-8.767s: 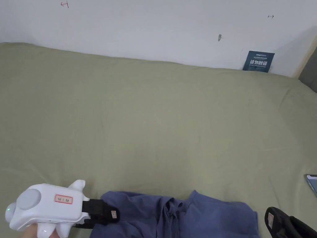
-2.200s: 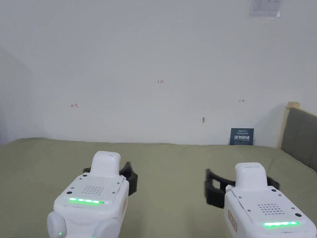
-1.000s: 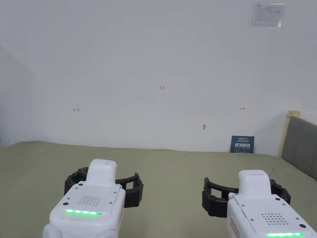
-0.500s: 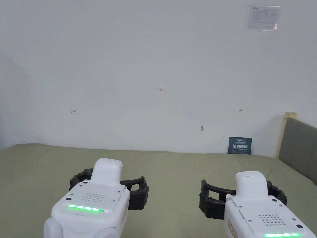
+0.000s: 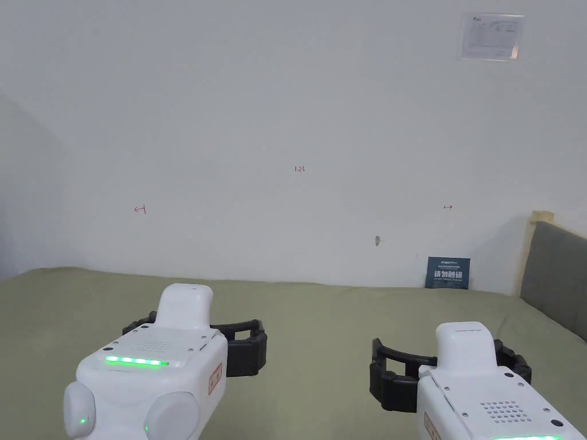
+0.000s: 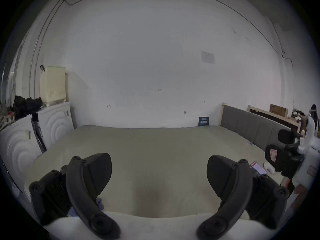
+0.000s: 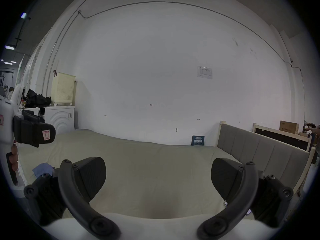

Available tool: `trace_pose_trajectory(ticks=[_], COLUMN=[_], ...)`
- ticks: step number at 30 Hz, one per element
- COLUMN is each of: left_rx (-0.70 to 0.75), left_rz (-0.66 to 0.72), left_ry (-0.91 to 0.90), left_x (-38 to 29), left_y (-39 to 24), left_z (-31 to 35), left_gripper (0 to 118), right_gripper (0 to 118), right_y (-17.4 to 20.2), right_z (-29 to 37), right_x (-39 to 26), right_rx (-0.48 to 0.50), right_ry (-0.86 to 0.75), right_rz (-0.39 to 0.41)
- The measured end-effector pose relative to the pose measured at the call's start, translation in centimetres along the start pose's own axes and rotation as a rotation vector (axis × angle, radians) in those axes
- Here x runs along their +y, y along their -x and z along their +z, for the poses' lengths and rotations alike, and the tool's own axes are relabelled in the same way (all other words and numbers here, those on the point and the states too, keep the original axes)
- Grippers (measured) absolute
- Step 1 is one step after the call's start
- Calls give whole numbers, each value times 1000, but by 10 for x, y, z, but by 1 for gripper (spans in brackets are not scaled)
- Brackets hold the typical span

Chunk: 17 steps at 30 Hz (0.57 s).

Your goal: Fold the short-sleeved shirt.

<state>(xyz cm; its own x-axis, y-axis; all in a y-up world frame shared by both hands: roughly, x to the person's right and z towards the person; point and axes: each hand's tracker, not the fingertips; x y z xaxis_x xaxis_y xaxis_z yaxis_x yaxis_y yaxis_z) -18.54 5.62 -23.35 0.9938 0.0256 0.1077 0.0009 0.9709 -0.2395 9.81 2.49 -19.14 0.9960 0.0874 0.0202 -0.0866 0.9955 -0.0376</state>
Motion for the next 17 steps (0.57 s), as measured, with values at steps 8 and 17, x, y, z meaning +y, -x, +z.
trace_pose_trajectory(ticks=[8,17], left_rx=[44,43], left_rz=[-45,8], left_ry=[-1,12], left_x=[-5,-4], left_y=[-7,-4], left_z=[2,-4], left_gripper=[114,114], right_gripper=[118,118], right_y=[2,-1], right_z=[-1,0], right_x=[0,-1], right_rx=[13,16], right_ry=[11,21], right_rz=[-26,-34])
